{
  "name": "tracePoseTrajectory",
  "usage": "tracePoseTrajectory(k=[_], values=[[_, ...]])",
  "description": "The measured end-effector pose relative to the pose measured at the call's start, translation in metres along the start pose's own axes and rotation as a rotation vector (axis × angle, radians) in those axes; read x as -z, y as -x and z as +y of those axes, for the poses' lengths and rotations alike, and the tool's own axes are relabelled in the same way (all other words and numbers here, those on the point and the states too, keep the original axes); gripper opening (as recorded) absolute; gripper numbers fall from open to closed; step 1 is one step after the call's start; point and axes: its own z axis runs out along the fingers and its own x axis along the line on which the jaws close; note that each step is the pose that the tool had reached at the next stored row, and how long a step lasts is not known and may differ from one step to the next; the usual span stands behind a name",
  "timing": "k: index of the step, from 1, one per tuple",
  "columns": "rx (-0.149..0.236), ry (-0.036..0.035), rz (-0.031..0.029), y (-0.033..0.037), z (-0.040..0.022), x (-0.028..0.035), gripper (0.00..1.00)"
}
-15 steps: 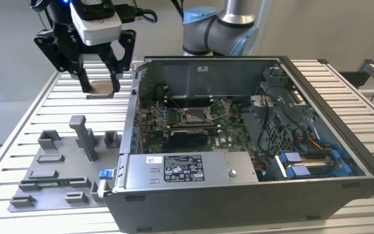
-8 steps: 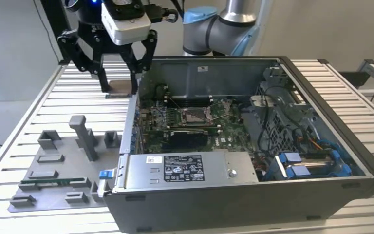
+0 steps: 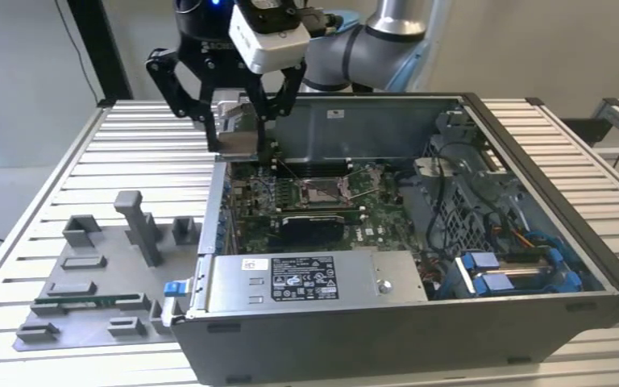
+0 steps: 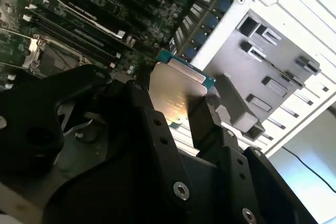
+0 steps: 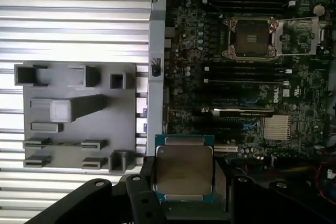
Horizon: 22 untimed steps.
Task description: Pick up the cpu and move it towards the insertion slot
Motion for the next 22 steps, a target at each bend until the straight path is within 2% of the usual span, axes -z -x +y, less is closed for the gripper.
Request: tracePoseTrajectory(k=[13,22], values=[[0.000,0.0000,-0.0001,0.0546,-0.0004,0.0001,0.00],[0.000,0.0000,-0.0001,0.0957,-0.0007,-0.0002,0.00]])
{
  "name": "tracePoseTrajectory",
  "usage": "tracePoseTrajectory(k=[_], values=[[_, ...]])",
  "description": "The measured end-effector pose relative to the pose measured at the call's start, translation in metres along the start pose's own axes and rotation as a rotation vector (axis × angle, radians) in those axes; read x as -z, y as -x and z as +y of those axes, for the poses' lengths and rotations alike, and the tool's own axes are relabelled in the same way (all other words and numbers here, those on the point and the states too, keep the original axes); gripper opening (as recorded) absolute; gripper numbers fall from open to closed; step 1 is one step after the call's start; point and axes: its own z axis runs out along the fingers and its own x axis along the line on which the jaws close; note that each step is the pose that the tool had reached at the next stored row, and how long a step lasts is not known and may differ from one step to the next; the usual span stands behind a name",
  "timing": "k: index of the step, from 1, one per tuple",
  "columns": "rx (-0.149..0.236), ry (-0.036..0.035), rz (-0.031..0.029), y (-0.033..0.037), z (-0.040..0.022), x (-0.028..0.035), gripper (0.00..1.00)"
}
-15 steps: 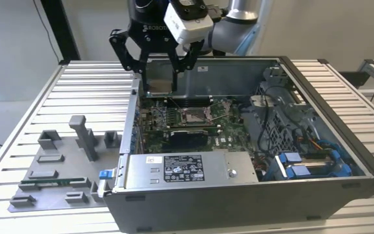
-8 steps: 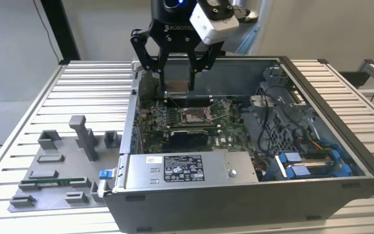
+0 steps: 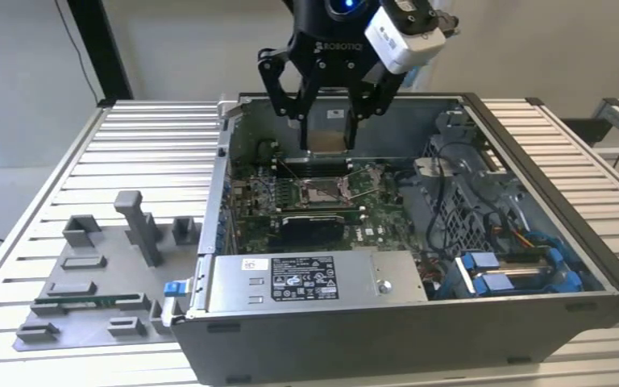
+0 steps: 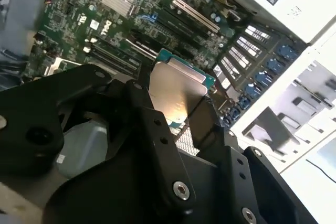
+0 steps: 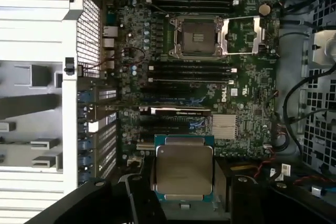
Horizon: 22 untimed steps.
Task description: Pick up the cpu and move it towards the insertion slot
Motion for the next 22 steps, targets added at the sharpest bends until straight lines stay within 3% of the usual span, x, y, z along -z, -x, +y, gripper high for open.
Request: tracePoseTrajectory(k=[4,7,12,22], values=[[0.000,0.0000,0.0001,0.0166,0.0012,-0.0011,0.00],[0.001,0.0000,0.0000,0.0185,0.0080,-0.0030,0.00],[0.002,-0.0001,0.0001,0.0194,0.0262,-0.0068,0.00],[0.005,0.0000,0.0000,0.0197,0.0698,-0.0154,0.00]])
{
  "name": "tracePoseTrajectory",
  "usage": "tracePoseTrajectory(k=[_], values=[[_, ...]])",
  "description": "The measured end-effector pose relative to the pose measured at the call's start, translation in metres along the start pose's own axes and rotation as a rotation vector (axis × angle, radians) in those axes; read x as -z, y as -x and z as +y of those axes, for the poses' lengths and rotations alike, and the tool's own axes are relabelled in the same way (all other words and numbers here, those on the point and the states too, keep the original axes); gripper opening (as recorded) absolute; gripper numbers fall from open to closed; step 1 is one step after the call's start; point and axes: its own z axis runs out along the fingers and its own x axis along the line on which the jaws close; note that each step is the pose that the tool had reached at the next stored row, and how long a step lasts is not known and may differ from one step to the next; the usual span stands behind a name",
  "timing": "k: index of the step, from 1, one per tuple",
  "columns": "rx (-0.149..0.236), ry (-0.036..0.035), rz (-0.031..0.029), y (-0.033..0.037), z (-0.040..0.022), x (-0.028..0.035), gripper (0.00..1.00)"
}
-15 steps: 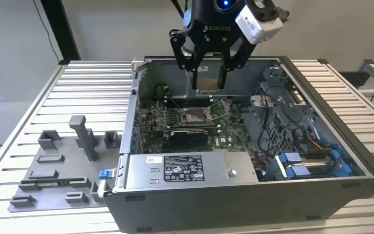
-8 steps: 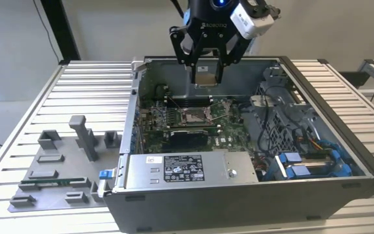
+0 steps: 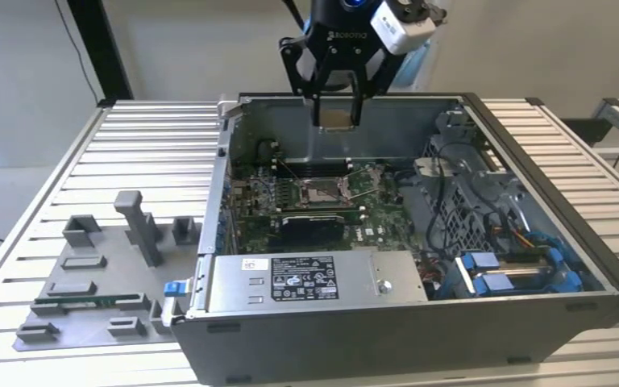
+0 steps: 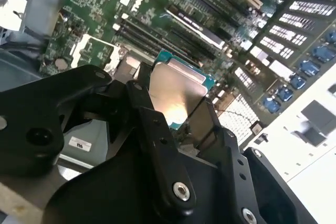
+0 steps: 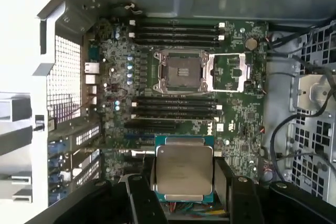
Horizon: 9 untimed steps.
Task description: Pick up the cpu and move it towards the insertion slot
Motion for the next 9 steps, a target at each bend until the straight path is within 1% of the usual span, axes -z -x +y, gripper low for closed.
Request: tracePoseTrajectory(k=[4,9], values=[[0.000,-0.0001,0.0000,0.0002,0.0187,-0.0027,0.00],[0.002,-0.0003,-0.0012,0.0005,0.0389,-0.0059,0.00]])
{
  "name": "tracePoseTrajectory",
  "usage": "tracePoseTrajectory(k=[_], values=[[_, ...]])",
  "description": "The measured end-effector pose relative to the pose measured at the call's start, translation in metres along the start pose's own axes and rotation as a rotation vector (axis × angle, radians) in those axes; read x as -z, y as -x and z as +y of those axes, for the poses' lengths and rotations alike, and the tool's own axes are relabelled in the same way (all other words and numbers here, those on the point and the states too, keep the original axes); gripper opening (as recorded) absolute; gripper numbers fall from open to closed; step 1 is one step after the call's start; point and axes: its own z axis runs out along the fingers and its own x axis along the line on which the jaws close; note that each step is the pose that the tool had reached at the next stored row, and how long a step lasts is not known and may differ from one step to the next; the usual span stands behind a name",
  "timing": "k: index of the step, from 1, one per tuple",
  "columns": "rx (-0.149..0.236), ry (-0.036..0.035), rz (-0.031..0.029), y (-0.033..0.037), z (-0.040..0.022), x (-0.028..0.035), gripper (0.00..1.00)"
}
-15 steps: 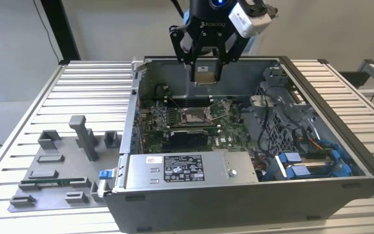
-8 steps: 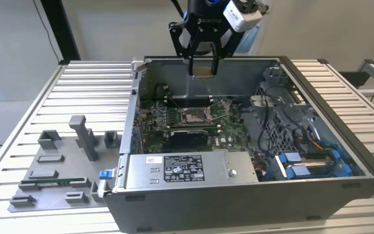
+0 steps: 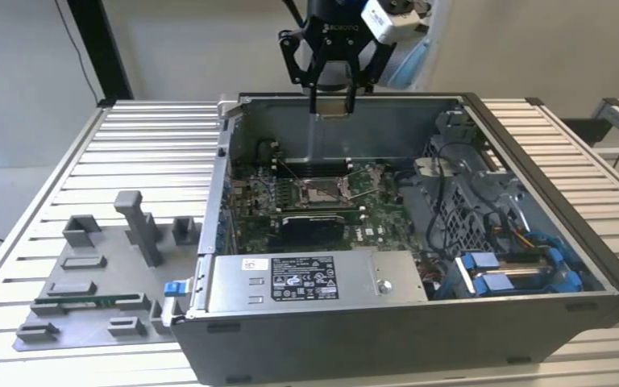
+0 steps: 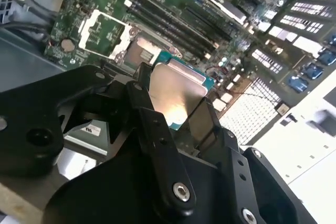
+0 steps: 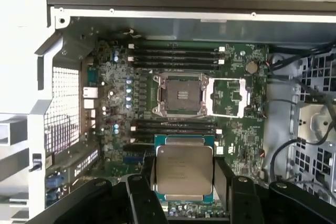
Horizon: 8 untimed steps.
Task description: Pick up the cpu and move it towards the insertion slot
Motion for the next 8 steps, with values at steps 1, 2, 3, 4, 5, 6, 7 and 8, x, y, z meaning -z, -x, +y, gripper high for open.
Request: tracePoseTrajectory(k=[1,2,3,4,5,6,7,8], values=[[0.000,-0.0001,-0.0003,0.0000,0.0036,-0.0006,0.00],[0.001,-0.0001,-0.0006,0.0002,0.0071,-0.0012,0.00],[0.001,-0.0002,-0.0007,0.0005,0.0100,-0.0017,0.00],[0.001,-0.0003,-0.0007,0.0012,0.0127,-0.0021,0.00],[0.001,-0.0003,-0.0008,0.0022,0.0148,-0.0026,0.00],[0.001,-0.0003,-0.0007,0.0039,0.0170,-0.0030,0.00],[0.001,-0.0004,-0.0007,0.0048,0.0186,-0.0036,0.00],[0.001,-0.0003,-0.0007,0.0055,0.0199,-0.0045,0.00]])
